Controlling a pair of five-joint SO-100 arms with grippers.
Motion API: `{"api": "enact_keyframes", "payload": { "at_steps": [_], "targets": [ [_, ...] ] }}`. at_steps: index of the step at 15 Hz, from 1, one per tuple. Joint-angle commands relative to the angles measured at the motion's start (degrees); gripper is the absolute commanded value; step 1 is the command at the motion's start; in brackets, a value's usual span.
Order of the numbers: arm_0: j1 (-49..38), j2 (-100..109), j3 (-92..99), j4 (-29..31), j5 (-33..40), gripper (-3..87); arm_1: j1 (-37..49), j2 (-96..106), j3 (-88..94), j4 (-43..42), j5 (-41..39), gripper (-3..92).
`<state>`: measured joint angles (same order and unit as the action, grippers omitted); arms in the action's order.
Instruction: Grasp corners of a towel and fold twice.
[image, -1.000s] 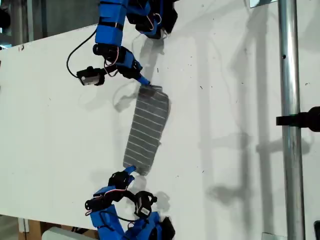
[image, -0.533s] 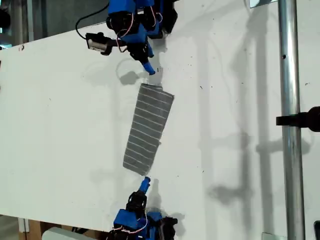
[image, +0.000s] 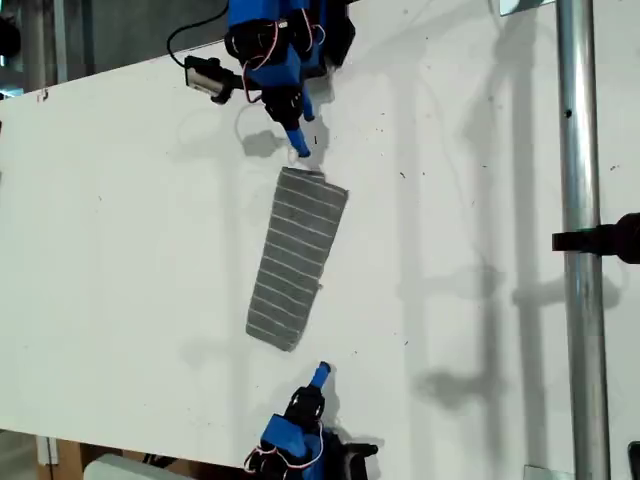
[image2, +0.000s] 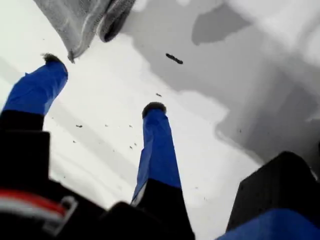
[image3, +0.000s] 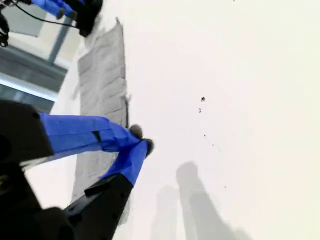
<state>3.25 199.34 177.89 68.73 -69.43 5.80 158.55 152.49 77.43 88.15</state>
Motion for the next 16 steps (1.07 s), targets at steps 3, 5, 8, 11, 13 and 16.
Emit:
{"api": "enact_keyframes", "payload": {
  "at_steps": [3,5,8,11,13,16],
  "targets": [
    [2.0,0.1,0.9,-0.2,-0.4,-2.5,9.4,-21.6,-3.1,-18.4,-7.2,36.1],
    [1.5,0.1,0.9,-0.1,-0.4,-2.4,7.4,-40.1,-8.9,-28.7,-4.3,36.1],
    [1.0,0.1,0.9,0.2,-0.4,-2.4,3.2,-59.1,-20.0,-36.9,-2.4,35.2],
    [0.9,0.1,0.9,0.2,-0.4,-2.4,3.6,-66.3,-23.9,-48.9,-2.4,25.3],
    [0.8,0.1,0.9,0.3,-0.4,-2.4,6.8,-66.7,-23.9,-52.4,-4.0,12.5],
    [0.7,0.1,0.9,0.3,-0.4,-2.4,9.9,-60.3,-20.4,-47.6,-9.0,-0.2]
  ]
}}
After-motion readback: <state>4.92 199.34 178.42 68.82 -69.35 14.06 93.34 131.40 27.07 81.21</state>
